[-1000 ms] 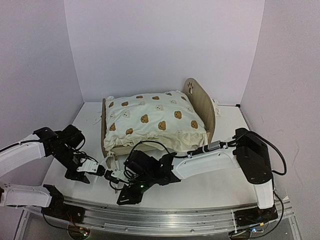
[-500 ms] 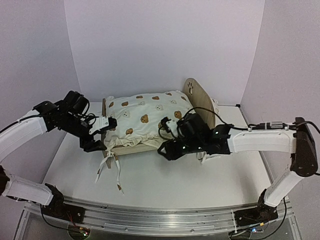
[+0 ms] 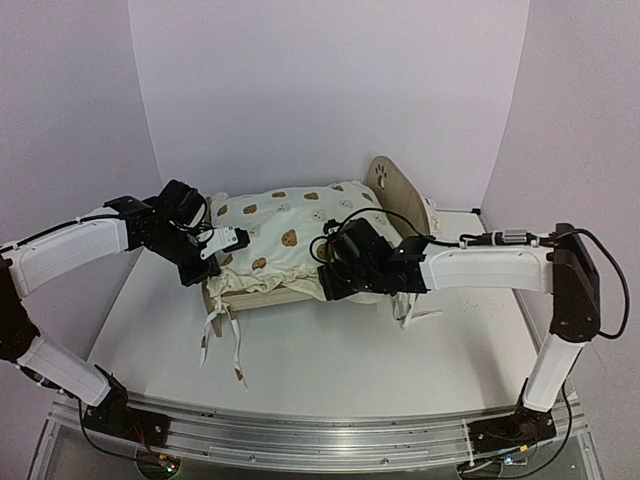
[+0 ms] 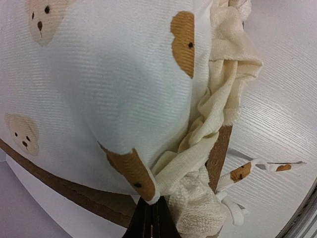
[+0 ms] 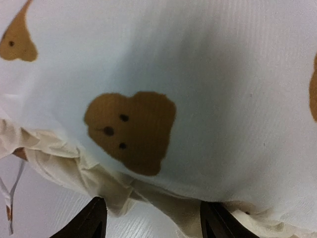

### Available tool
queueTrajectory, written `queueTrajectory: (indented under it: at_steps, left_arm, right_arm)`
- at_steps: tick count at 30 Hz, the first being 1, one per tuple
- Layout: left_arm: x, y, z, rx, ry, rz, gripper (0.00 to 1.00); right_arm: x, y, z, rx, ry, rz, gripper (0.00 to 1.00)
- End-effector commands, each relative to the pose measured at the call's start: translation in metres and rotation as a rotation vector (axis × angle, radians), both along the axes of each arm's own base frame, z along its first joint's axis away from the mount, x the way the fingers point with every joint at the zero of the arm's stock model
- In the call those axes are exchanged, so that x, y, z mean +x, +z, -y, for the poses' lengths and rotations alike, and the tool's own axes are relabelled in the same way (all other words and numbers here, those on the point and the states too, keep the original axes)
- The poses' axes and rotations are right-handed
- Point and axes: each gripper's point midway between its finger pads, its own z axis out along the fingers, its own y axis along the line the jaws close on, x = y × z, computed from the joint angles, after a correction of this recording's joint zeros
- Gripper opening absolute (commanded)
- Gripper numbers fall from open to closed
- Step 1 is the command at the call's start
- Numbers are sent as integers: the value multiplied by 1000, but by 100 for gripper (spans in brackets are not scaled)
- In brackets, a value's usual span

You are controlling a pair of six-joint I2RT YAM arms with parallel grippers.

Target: Set up the pet bed

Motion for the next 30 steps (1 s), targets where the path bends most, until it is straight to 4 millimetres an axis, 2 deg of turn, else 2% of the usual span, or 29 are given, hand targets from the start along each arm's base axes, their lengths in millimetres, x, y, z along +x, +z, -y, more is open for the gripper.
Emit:
queueTrajectory:
  at_steps: [1, 3, 4, 6, 8, 10, 15, 20, 25, 28, 30]
  left_arm:
    - [9, 42, 3, -67, 27, 107, 0]
    - [9, 64, 3, -101, 27, 155, 0]
    - [6, 76, 4, -124, 18, 178, 0]
    - [-2, 88, 4, -149, -12, 198, 0]
    - [-16, 89, 1, -154, -45, 186, 0]
    - [-29, 77, -4, -135, -63, 147, 0]
    - [-55, 43, -18, -72, -97, 69, 0]
    - [-59, 19, -25, -21, -109, 51, 0]
    - [-45, 13, -26, 6, -86, 83, 0]
    - [-36, 5, -30, 46, -72, 109, 0]
    - [-29, -2, -39, 102, -47, 134, 0]
  right_arm:
    - [32, -1, 11, -75, -87, 54, 63]
    - [39, -7, 12, -75, -108, 47, 55]
    - [43, -8, 13, -71, -121, 44, 47]
    - [47, -9, 18, -75, -142, 47, 24]
    - [51, -6, 25, -71, -160, 49, 8]
    - [54, 2, 32, -57, -164, 53, 0]
    - [51, 40, 45, 5, -103, 69, 0]
    - [28, 63, 33, 122, 61, 7, 0]
    - [8, 53, 23, 176, 153, -87, 0]
    - [9, 34, 36, 154, 108, -137, 0]
    - [9, 20, 44, 143, 72, -177, 8]
